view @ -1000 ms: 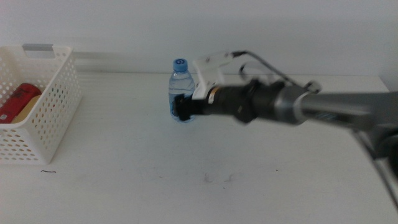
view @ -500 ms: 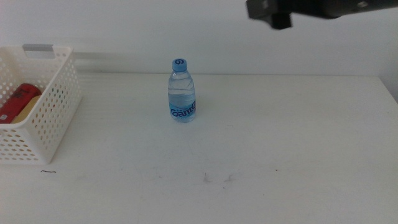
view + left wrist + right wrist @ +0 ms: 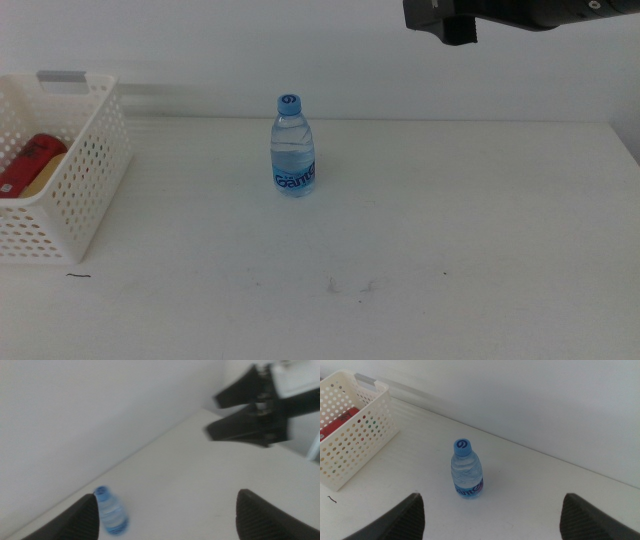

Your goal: Use arms to grab the bottles and put them into the dustbin to the left of the table.

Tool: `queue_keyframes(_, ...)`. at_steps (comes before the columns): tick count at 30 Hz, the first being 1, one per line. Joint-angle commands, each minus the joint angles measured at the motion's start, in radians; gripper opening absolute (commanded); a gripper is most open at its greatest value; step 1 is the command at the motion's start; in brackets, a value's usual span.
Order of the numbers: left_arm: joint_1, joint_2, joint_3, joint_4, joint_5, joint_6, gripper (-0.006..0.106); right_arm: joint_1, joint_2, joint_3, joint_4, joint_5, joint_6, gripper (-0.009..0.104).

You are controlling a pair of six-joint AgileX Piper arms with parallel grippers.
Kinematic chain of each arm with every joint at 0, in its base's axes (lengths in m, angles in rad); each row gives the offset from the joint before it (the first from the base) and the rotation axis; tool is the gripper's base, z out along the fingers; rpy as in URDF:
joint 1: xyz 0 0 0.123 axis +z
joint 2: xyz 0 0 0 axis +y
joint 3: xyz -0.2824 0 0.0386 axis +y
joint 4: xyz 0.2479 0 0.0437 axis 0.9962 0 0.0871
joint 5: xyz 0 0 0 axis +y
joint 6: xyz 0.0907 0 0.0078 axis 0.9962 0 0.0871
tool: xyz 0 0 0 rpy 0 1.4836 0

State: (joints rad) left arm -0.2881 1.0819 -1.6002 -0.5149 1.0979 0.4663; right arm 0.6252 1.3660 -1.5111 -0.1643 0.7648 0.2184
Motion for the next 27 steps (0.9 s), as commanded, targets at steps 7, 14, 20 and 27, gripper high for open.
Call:
queue_keyframes(7,-0.114,-0.054,0.456,0.199,-0.474,-0.211,0.094,0.002,-0.004,0.005,-0.017,-0.004,-0.002,0.083)
queue_keyframes(14,-0.259,0.044,1.048,0.376,-1.415,-0.369,0.094,0.002,-0.004,0.005,-0.017,-0.004,-0.002,0.083)
queue_keyframes(20,-0.259,0.323,1.087,0.376,-1.657,-0.370,0.094,0.002,-0.004,0.005,-0.017,-0.004,0.000,0.083)
queue_keyframes(27,-0.259,0.572,1.083,0.334,-2.065,-0.366,0.094,0.002,-0.004,0.005,-0.017,-0.004,0.000,0.083)
